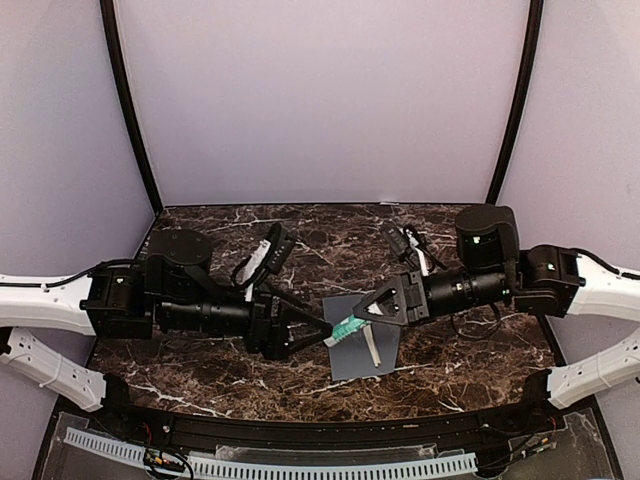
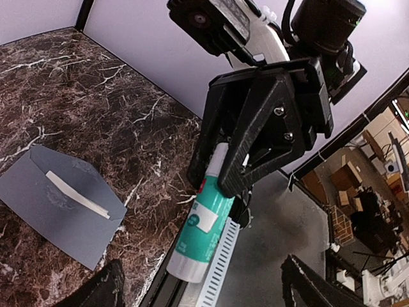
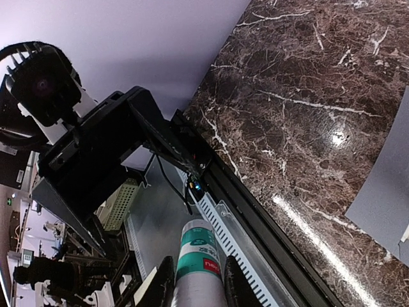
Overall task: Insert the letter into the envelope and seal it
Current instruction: Adjust the solid glue.
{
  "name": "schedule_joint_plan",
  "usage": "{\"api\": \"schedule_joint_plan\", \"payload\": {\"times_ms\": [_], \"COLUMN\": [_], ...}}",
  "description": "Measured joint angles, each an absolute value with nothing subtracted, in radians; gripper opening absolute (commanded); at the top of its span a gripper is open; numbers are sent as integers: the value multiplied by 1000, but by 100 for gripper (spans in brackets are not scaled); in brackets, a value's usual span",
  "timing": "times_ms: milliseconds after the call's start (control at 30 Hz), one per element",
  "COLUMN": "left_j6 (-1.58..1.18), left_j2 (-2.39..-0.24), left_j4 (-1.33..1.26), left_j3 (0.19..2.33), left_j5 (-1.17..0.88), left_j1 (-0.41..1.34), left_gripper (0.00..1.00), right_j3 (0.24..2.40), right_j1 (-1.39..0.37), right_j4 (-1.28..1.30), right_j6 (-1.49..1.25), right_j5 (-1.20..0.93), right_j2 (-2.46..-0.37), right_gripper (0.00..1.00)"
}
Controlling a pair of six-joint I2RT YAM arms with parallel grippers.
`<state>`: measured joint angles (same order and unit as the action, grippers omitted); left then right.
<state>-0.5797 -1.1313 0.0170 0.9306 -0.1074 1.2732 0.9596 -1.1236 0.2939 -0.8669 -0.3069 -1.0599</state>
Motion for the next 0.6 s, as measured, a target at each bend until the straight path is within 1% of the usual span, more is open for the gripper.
{"api": "schedule_joint_plan", "payload": {"times_ms": [167, 233, 333, 400, 600], "left_j6": [-476, -447, -418, -403, -384], "left_j2": [-1213, -1244, -1274, -1284, -1287], "left_j4": [59, 62, 61, 61, 57], "left_j3": [971, 977, 981, 981, 981], "left_j5": [-114, -114, -113, -113, -113], "left_j1": [1311, 1326, 1341, 1345, 1347], "left_gripper": [81, 77, 64, 59, 47], "right_j3": [965, 965, 965, 965, 970], "right_j1": [-1124, -1124, -1124, -1124, -1124], "right_j4": [282, 276, 272, 269, 266], "right_j6": [-861, -860, -857, -854, -847], "right_j5": [-389, -412, -432, -445, -458], "right_j2": [-1084, -1092, -1101, -1103, -1118], "right_gripper": [10, 10, 10, 10, 10]}}
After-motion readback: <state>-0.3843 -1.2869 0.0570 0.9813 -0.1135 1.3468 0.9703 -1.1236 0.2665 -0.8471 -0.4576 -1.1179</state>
